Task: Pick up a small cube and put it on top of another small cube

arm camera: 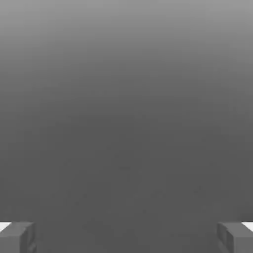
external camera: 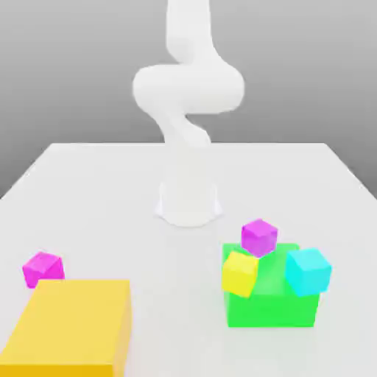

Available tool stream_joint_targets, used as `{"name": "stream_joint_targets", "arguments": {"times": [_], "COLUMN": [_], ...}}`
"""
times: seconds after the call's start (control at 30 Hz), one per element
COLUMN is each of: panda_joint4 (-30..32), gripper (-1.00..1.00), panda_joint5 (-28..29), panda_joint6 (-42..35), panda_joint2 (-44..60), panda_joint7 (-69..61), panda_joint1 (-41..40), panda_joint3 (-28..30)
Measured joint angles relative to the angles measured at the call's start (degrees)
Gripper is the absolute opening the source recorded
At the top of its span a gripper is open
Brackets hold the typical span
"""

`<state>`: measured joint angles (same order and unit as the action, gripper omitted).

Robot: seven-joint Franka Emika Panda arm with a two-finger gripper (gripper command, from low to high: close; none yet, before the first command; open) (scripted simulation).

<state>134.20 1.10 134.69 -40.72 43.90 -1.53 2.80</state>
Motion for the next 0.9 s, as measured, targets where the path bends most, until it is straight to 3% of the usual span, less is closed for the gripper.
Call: {"name": "stream_joint_targets", "arguments": {"times": [0.4, 0.67, 0.77, 0.9], "panda_joint4": [11.8, 19.5, 20.4, 18.8], "gripper": [0.00, 0.00, 0.00, 0.00], "panda_joint5": [1.2, -5.8, -12.2, -21.6], "panda_joint6": [14.3, 23.6, 27.5, 33.6], "panda_joint2": [24.8, 42.2, 48.8, 57.2], "panda_joint7": [-12.5, -26.3, -32.8, -40.1], "panda_joint1": [-8.3, -15.5, -19.1, -26.4], "panda_joint3": [15.4, 23.5, 21.4, 12.2]}}
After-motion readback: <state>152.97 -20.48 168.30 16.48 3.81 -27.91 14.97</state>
